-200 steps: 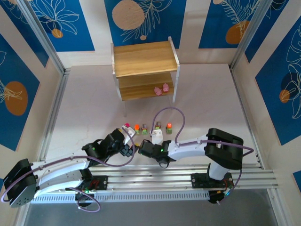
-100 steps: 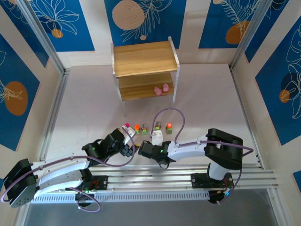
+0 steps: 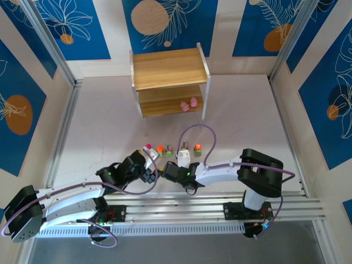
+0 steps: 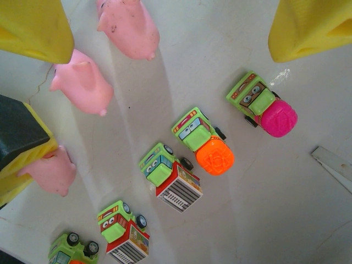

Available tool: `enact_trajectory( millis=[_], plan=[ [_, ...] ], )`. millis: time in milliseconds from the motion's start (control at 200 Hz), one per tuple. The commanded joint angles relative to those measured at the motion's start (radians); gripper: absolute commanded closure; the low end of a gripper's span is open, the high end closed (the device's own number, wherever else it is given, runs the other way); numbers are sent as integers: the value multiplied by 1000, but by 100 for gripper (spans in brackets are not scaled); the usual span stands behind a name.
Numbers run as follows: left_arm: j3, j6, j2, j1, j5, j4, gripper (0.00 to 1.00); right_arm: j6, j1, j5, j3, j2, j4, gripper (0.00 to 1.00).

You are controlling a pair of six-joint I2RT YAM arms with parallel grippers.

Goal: Place and organize the plastic toys onto the shelf

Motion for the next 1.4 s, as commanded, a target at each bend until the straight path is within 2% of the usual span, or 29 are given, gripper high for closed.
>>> enact_trajectory(
  millis=[0,375,540,695,1071,1396],
  plan=[
    [31,19,4,-9,-12,11,9,-8,-11,16,6,-17,-11,73],
    [38,22,18,-17,-8,13,8,-138,-55,56,8,-224,-62,76],
    [44,25,30,-28,4,22,8,-269,-96,52,56,-299,-66,76],
    [36,28,24,-28,16,39,8,-419,-166,-5,114,-345,-30,76],
    [36,33,42,-28,40,55,8,-683,-331,-139,313,-282,32,77],
    [11,29,-16,-28,21,56,7,-759,-414,-241,425,-170,62,76]
  ],
)
